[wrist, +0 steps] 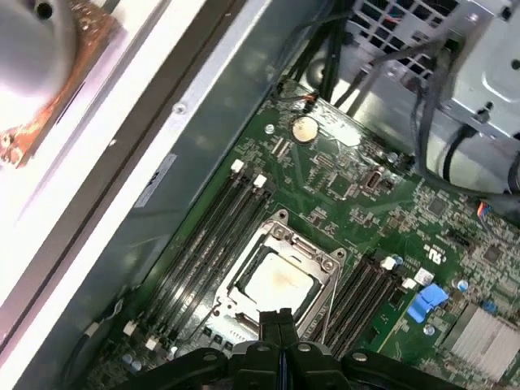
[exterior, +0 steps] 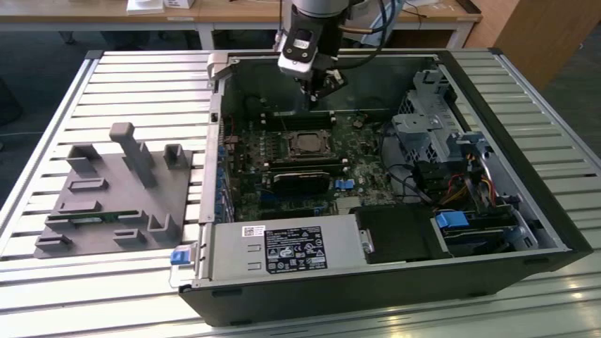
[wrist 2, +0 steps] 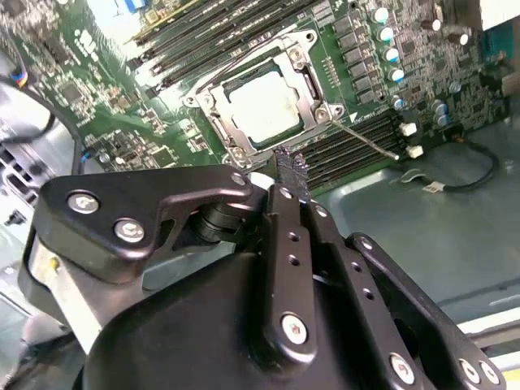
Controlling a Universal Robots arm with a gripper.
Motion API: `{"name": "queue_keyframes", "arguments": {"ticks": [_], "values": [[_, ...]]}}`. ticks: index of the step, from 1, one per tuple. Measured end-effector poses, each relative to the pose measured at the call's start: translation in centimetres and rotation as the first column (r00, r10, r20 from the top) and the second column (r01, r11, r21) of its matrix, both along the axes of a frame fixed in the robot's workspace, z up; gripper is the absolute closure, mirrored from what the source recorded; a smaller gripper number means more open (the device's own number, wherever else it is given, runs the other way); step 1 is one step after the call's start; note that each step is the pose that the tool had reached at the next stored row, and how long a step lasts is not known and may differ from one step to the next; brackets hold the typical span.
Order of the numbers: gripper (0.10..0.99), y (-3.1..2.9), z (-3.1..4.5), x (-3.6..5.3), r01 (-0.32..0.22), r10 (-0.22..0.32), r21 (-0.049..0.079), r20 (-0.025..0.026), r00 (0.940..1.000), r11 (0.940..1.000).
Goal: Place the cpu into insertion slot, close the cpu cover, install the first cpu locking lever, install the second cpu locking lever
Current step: 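Install the first cpu locking lever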
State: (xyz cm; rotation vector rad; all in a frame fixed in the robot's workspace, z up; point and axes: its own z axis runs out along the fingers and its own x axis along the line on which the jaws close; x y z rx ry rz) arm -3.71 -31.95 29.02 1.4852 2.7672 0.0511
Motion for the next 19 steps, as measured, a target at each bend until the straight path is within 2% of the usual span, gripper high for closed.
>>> {"name": "queue_keyframes", "arguments": {"ticks": [4, 11, 16, 19], "values": [[0.98, 0.0, 0.0, 0.0, -0.067, 0.067, 0.0, 0.0, 0.9977, 0.9977], [0.98, 0.0, -0.01, 0.0, -0.122, 0.122, 0.0, 0.0, 0.9925, 0.9925], [0.98, 0.0, -0.01, 0.0, -0.172, 0.172, 0.0, 0.0, 0.9851, 0.9851], [0.98, 0.0, -0.01, -0.02, -0.214, 0.214, 0.0, 0.0, 0.9769, 0.9769]]}}
